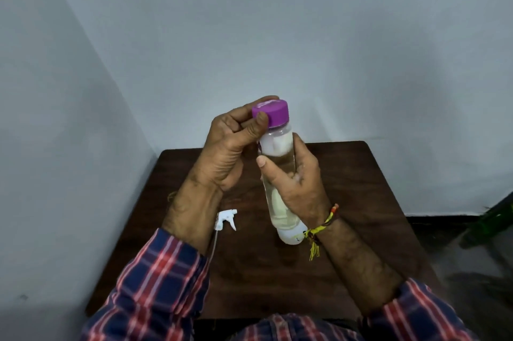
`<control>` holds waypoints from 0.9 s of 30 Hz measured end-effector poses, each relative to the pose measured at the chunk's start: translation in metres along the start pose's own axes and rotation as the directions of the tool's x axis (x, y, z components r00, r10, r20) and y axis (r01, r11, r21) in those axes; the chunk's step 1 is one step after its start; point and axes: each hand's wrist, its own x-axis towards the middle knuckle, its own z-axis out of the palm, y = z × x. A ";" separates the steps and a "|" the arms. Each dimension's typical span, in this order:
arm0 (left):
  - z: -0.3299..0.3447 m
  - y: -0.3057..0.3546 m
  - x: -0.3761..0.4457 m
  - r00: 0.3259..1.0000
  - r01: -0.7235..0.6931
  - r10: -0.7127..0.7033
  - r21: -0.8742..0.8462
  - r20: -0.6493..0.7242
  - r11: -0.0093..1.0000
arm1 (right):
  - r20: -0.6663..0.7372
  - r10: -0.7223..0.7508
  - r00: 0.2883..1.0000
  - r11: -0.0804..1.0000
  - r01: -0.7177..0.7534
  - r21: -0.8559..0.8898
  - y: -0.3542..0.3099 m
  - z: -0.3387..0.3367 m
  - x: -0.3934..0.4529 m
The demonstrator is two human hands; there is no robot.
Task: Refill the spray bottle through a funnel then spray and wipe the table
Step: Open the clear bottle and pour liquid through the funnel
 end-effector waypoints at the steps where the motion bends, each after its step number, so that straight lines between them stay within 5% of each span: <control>1: 0.006 0.001 0.000 1.000 -0.003 0.003 0.008 -0.001 1.000 | -0.027 -0.017 0.999 1.000 0.017 0.002 -0.001 0.000 -0.002; 7: 0.030 -0.005 -0.003 0.988 -0.068 0.085 0.135 -0.129 0.988 | -0.069 -0.042 0.997 0.995 0.036 -0.091 -0.002 -0.014 -0.004; 13: -0.002 0.000 -0.011 0.991 0.038 -0.053 0.126 0.124 0.991 | 0.112 0.117 0.987 0.992 -0.112 -0.054 0.008 -0.029 -0.013; 18: -0.003 -0.013 -0.016 0.998 -0.063 0.060 0.391 0.021 0.918 | 0.096 0.135 0.986 0.987 -0.125 -0.097 0.018 -0.021 -0.024; 22: -0.014 -0.012 -0.021 0.986 -0.011 -0.051 0.363 0.161 0.932 | 0.094 0.155 0.983 0.981 -0.142 -0.132 0.024 -0.019 -0.025; 27: -0.014 -0.018 -0.027 0.983 -0.053 -0.055 0.563 0.173 0.825 | 0.097 0.165 0.981 0.968 -0.143 -0.205 0.036 -0.023 -0.042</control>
